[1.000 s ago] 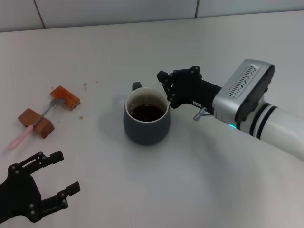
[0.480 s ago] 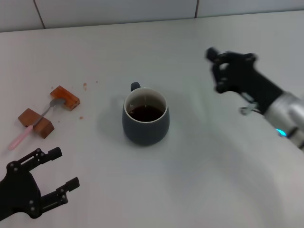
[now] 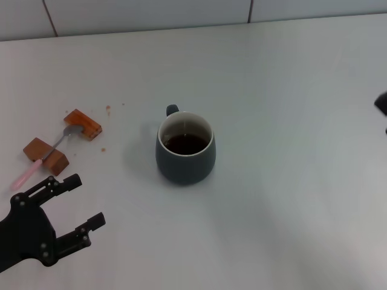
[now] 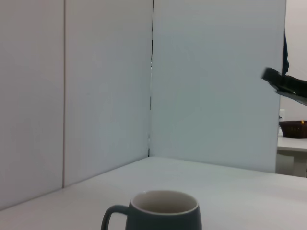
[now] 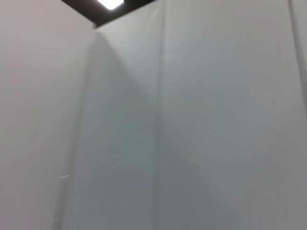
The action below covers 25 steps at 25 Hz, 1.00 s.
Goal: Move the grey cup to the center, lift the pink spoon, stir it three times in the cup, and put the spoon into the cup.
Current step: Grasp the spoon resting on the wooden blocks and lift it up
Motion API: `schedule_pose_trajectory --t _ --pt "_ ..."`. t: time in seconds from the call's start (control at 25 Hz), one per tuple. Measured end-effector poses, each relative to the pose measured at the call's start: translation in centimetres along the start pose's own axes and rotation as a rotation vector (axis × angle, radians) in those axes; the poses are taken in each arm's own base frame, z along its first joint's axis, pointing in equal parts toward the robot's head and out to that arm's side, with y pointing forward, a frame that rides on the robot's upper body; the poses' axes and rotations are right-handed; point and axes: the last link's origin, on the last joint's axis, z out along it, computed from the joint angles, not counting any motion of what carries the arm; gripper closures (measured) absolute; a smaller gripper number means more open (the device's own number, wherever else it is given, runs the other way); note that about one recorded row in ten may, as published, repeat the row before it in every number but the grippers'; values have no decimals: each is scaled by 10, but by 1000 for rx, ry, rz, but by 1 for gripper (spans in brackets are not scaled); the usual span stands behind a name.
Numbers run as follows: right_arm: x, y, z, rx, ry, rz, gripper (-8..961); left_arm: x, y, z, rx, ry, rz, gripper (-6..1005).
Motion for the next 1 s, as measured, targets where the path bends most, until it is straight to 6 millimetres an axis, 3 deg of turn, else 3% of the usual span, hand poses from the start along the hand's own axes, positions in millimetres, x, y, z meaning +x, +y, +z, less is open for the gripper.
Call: schedule_pose_trajectory --t 0.2,0.64,0.8,1.0 --pt "10 8 -13 -146 179 106 926 2 0 3 -8 12 3 217" --pt "61 21 -16 -261 526 140 925 1 3 5 -11 19 -6 217" --pt "74 28 -17 -312 609 129 872 1 2 5 -11 18 -5 217" --pt "73 29 -16 -304 589 142 784 1 2 4 -10 17 -6 217"
